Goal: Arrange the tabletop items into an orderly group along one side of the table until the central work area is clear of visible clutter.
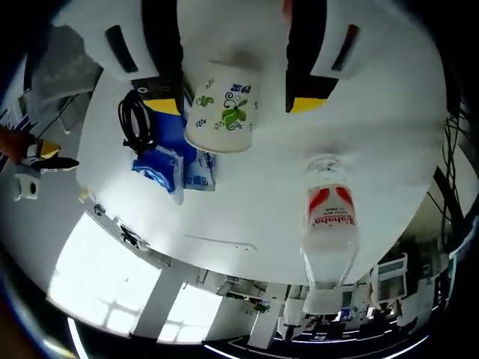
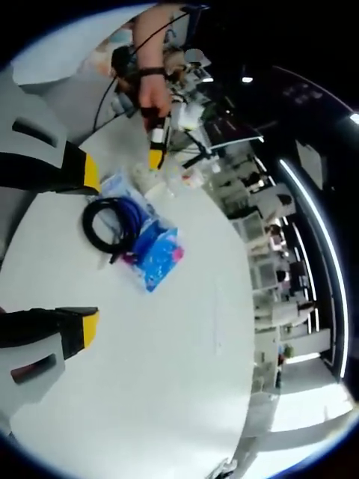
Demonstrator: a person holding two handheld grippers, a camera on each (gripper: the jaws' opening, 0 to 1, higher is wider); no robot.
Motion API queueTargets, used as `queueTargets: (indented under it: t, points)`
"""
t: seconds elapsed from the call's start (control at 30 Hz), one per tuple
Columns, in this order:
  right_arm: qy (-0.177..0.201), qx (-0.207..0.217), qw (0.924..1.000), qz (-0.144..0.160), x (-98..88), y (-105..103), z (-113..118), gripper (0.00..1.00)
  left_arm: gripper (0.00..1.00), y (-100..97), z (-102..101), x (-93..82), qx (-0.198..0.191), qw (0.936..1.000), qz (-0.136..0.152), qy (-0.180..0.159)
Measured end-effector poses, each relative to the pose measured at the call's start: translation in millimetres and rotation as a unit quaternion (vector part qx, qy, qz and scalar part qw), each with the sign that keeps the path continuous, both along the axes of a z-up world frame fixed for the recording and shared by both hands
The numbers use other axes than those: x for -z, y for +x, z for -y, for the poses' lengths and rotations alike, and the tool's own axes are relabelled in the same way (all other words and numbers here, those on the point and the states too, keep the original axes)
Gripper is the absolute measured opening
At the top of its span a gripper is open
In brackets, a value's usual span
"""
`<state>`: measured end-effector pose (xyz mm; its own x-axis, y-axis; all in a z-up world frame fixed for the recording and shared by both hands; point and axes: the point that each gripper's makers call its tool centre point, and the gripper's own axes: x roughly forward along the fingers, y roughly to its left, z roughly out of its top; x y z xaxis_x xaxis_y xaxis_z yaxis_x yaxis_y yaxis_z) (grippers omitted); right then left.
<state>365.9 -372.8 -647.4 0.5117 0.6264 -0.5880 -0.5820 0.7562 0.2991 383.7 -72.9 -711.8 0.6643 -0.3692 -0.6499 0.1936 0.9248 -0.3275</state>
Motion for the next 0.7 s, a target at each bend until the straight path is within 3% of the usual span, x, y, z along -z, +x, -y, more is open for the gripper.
queueTargets:
  t: [0.2, 0.33, 0.47, 0.53, 0.7]
  points:
    - [0.006, 0.011, 0.9999, 0.002, -2.8, -6, 6, 0.61, 0.53, -2.6, 9, 15.5, 0.015, 0.9997, -0.021, 0.006]
    - [0.008, 0.018, 0.9998, 0.001, -1.5, -8, 10, 0.61, 0.51, -2.3, 10, 18.7, -0.002, 0.9996, -0.029, 0.003]
    - [0.019, 0.027, 0.9995, 0.001, -3.2, -10, 11, 0.61, 0.48, -10.0, 9, 25.1, 0.009, 0.9986, -0.047, 0.025]
    - [0.020, 0.029, 0.9994, 0.001, -3.7, -10, 11, 0.61, 0.41, -12.7, 6, 32.1, 0.012, 0.9977, -0.056, 0.036]
    - [0.024, 0.031, 0.9992, 0.004, -5.0, -10, 10, 0.61, 0.40, -16.1, 6, 30.4, -0.008, 0.9984, -0.051, 0.022]
